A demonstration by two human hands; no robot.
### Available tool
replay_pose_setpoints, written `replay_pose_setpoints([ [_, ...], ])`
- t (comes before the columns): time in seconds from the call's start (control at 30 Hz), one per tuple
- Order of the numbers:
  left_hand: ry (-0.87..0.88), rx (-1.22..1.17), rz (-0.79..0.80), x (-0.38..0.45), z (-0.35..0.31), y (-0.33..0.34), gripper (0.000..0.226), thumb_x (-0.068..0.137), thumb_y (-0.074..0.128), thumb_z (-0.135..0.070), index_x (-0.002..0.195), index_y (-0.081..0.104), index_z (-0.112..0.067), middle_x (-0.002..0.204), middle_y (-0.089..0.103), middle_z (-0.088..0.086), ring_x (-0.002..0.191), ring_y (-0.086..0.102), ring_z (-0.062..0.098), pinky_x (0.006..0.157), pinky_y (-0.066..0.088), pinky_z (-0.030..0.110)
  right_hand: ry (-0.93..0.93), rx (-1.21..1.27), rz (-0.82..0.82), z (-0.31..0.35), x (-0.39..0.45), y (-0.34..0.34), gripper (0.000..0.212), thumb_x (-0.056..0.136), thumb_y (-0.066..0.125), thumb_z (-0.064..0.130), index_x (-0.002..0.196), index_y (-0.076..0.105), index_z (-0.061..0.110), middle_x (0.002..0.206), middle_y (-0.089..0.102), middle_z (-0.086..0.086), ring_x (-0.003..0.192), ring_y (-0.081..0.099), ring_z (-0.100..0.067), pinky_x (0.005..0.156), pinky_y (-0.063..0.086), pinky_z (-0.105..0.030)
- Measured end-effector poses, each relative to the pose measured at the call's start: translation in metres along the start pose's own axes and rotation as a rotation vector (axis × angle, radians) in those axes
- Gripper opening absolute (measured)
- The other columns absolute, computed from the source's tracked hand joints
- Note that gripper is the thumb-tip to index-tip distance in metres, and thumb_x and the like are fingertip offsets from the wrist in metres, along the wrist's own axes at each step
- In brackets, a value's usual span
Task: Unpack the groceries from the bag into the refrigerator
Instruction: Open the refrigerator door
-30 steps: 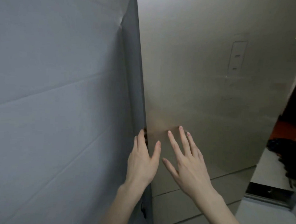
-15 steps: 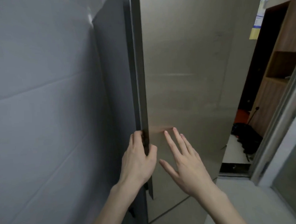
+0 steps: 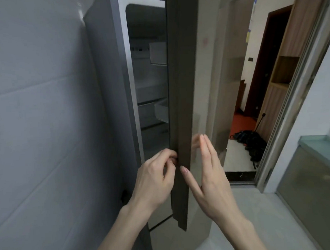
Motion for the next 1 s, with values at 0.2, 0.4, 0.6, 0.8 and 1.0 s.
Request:
replay_pose_setpoints([
  [0.2,0.123,0.049,-0.109,-0.005,-0.038,0.020,0.021,0.100,0.052,-0.015,0.116,0.065,-0.018,0.108,0.064,-0.011,0.101,0.060,0.003,0.083,0.053,0.021,-0.221,-0.335,-0.345,0.006,-0.009,-0.056,0.076,0.100,0.063,0.026,0.161,0.021,0.008,0.170,0.014,-0.016,0.158,0.017,-0.031,0.121,0.033,-0.054],
  [0.4,0.042,0.144,-0.137,0.001,-0.064,0.040,0.043,0.101,0.052,-0.026,0.143,0.046,-0.021,0.135,0.052,-0.009,0.125,0.048,0.002,0.101,0.050,0.028,-0.212,-0.636,-0.287,-0.005,-0.019,-0.085,0.069,0.104,0.054,0.039,0.163,0.024,0.018,0.172,0.014,-0.005,0.159,0.011,-0.024,0.124,0.023,-0.055],
  [0.6,-0.008,0.172,-0.132,0.011,-0.086,0.056,0.069,0.102,0.045,-0.044,0.161,0.014,-0.023,0.164,0.025,-0.004,0.149,0.026,0.008,0.119,0.023,0.024,-0.146,-0.721,-0.289,-0.044,-0.038,-0.124,0.071,0.102,0.052,0.048,0.162,0.025,0.020,0.172,0.014,-0.002,0.159,0.012,-0.022,0.124,0.024,-0.057],
  [0.8,0.046,0.206,-0.096,0.025,-0.111,0.079,0.071,0.104,0.040,-0.045,0.163,0.007,-0.022,0.170,0.012,-0.005,0.155,0.011,0.008,0.127,0.019,0.034,-0.090,-0.693,-0.283,-0.076,-0.059,-0.171,0.072,0.101,0.052,0.047,0.162,0.027,0.018,0.172,0.014,-0.006,0.159,0.014,-0.028,0.124,0.024,-0.057],
  [1.0,0.111,0.197,-0.065,0.027,-0.150,0.121,0.072,0.102,0.045,-0.041,0.163,0.013,-0.018,0.170,0.016,-0.003,0.156,0.016,0.010,0.126,0.025,0.039,-0.015,-0.647,-0.255,-0.105,-0.076,-0.217,0.076,0.101,0.048,0.047,0.164,0.018,0.015,0.172,0.011,-0.005,0.159,0.011,-0.024,0.124,0.026,-0.054],
])
Point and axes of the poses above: each hand's wrist, its own x-axis towards the middle knuckle, its own y-axis out of the palm, z = x × y, the point moved 3 cm from there along x, towards the middle knuckle
